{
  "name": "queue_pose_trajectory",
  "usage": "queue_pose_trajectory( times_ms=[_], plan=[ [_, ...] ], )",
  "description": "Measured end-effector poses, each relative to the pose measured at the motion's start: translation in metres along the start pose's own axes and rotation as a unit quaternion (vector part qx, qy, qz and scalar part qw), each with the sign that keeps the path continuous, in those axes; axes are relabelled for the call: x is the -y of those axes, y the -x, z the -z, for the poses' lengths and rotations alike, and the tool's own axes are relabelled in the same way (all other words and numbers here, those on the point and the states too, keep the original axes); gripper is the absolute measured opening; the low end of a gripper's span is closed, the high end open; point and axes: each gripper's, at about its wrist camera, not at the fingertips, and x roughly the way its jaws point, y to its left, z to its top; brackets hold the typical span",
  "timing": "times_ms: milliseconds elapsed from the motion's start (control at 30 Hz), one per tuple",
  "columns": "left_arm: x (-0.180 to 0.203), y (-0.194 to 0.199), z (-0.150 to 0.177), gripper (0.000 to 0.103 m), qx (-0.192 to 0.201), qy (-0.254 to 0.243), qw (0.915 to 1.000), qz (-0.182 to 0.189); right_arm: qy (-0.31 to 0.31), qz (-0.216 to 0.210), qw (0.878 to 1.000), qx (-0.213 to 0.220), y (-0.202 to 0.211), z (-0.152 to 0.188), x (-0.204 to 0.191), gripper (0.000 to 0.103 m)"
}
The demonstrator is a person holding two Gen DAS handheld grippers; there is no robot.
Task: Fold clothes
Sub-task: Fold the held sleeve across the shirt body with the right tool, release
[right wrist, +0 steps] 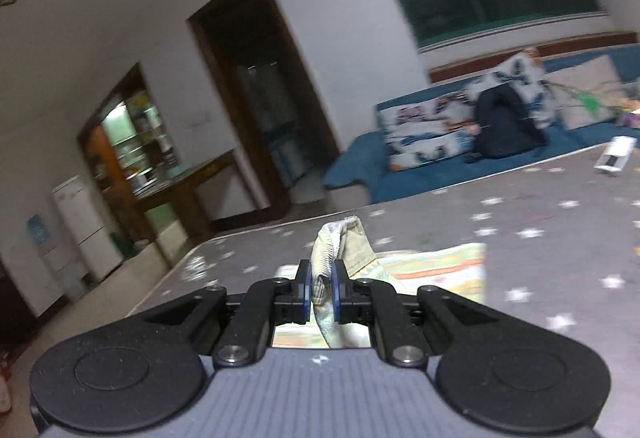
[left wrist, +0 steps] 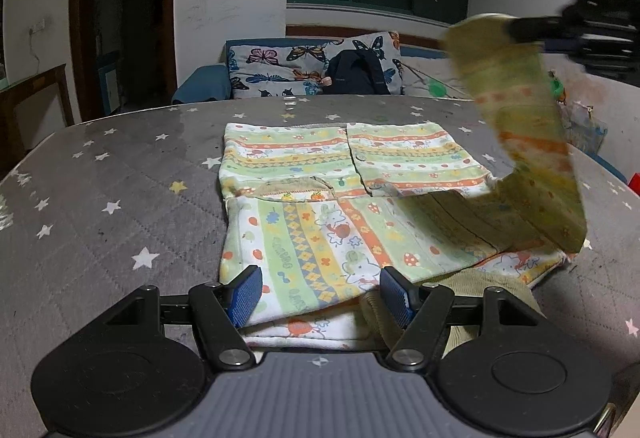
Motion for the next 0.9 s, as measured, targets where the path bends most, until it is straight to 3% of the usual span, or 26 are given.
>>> queue_pose_trajectory(
  times_ms=[267,300,400,567,900],
  plan=[
    [-0.002,0.002,0.002,0.07,0.001,0.012,0.9999,0.002,0.042,-0.043,0.997,-0.039,-0.057,0.026,-0.061,0.009],
    [-0.002,0.002,0.002,0.07,0.002,0.012,0.9999,0.002,0.05,-0.045,0.997,-0.046,-0.062,0.031,-0.069,0.014],
    [-0.003,0.003,0.001,0.07,0.003,0.012,0.9999,0.003,0.049,-0.057,0.994,-0.076,-0.072,0.042,-0.074,0.021],
    [-0.007,0.004,0.0,0.07,0.003,0.014,0.9999,-0.004,0.065,-0.058,0.992,-0.096,-0.06,0.058,-0.069,0.022],
    [-0.004,-0.003,-0.014,0.069,0.015,0.012,0.9998,0.002,0.072,0.091,0.982,-0.147,-0.04,0.093,0.024,0.022]
  ],
)
